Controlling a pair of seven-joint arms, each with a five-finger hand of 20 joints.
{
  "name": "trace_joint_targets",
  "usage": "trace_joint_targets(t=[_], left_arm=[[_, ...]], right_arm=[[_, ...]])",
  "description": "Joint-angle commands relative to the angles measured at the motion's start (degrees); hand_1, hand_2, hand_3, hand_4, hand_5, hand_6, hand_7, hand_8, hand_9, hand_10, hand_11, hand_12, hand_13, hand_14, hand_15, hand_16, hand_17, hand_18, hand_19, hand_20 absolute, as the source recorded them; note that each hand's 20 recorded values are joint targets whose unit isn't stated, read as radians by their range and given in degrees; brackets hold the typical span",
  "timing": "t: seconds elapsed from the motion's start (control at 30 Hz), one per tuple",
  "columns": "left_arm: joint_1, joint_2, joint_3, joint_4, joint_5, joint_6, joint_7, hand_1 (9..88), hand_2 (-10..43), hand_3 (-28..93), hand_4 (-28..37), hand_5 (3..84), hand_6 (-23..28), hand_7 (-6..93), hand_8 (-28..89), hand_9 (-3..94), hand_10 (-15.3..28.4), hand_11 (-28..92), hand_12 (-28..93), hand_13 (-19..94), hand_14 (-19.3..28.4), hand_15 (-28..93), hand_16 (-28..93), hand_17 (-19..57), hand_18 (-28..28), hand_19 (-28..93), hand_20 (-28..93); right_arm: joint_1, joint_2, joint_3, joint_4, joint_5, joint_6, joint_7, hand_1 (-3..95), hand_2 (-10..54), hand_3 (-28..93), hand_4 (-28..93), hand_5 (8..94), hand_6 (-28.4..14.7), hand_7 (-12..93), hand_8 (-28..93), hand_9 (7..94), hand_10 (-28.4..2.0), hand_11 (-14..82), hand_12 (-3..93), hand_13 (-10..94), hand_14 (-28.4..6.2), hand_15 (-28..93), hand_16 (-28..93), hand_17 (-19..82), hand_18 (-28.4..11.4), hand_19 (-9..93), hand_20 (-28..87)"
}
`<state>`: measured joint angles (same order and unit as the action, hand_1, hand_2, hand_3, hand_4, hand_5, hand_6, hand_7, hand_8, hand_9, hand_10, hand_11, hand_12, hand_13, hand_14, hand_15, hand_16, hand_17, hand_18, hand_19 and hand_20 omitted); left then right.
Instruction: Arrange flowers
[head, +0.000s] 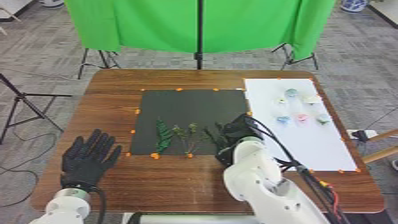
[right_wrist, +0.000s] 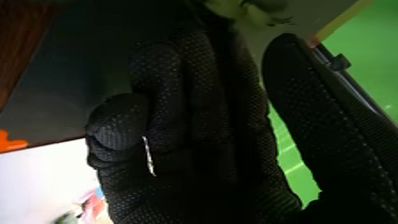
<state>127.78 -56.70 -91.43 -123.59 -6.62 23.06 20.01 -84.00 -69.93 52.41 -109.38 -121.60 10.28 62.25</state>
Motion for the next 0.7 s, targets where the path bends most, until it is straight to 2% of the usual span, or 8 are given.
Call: trace_joint_targets(t=[0.03,0.17,0.33,0.57,0.67,0.7], left_arm=[[2.4,-0.57,-0.72,-0.33,-0.07,0.08,1.20,31.9,14.4,74,-28.3,45.0,6.5,26.0,-14,41.4,14.5,31,10,32,13.7,45,-9,-3.0,13.9,40,16],[3.0,-0.76,-0.87,-0.40,-0.04,-0.56,1.67,31.8,14.6,74,-28.3,45.3,6.6,25.8,-14,41.7,14.8,33,11,34,14.5,55,-6,-2.5,15.3,46,20],[3.2,-0.81,-0.96,-0.44,-0.13,-0.52,1.59,31.8,14.6,74,-28.3,45.5,6.6,25.7,-13,41.8,14.8,33,11,34,14.5,56,-7,-2.4,15.2,46,21],[3.2,-0.95,-0.98,-0.51,0.15,-0.65,1.51,31.7,14.6,74,-28.3,45.7,6.6,25.7,-13,41.8,14.8,33,11,34,14.5,55,-7,-2.7,15.0,44,21],[3.3,-1.43,-1.30,-0.29,-0.14,-0.84,1.15,31.7,14.6,74,-28.3,45.6,6.5,25.8,-13,41.8,14.7,33,11,34,14.5,55,-7,-2.7,14.9,44,21],[3.3,-1.62,-1.58,-0.20,-0.45,-0.91,1.43,31.6,14.6,74,-28.3,45.7,6.5,25.7,-13,41.8,14.8,33,11,34,14.5,55,-7,-2.7,14.9,44,21]], right_arm=[[-4.2,11.7,0.4,-7.1,-0.9,-6.4,-8.2,31.8,3.8,75,-16,67.7,-7.7,17,-8,76.9,-19.6,28.0,25.1,68,-17.4,57,31,39,-28.2,92,31],[-7.6,15.2,2.6,-11.7,-0.3,-13.2,-9.5,30.3,7.9,74,-16,71.1,-5.9,18,-8,78.5,-18.9,31.6,26.9,68,-17.7,62,33,38,-28.3,92,32],[-9.0,15.9,2.9,-12.8,-1.6,-17.7,-9.5,29.8,9.5,72,-16,74.5,-5.5,20,-8,80.4,-18.8,33.2,28.3,69,-17.9,64,35,39,-28.3,93,33],[-9.3,15.7,2.5,-13.7,-0.3,-19.5,-9.6,29.2,10.3,71,-15,74.6,-5.8,19,-8,80.6,-19.1,32.7,28.7,69,-18.1,63,36,39,-28.4,93,34],[-9.2,15.9,1.7,-15.1,3.0,-20.3,-9.8,29.1,10.4,71,-15,74.7,-5.8,19,-8,80.5,-19.1,32.6,28.9,69,-18.2,63,36,39,-28.4,93,34],[-9.4,15.8,1.3,-15.6,3.6,-20.5,-9.7,29.1,10.5,71,-15,74.8,-5.8,19,-8,80.3,-19.2,32.5,28.9,69,-18.3,63,36,39,-28.4,93,34]])
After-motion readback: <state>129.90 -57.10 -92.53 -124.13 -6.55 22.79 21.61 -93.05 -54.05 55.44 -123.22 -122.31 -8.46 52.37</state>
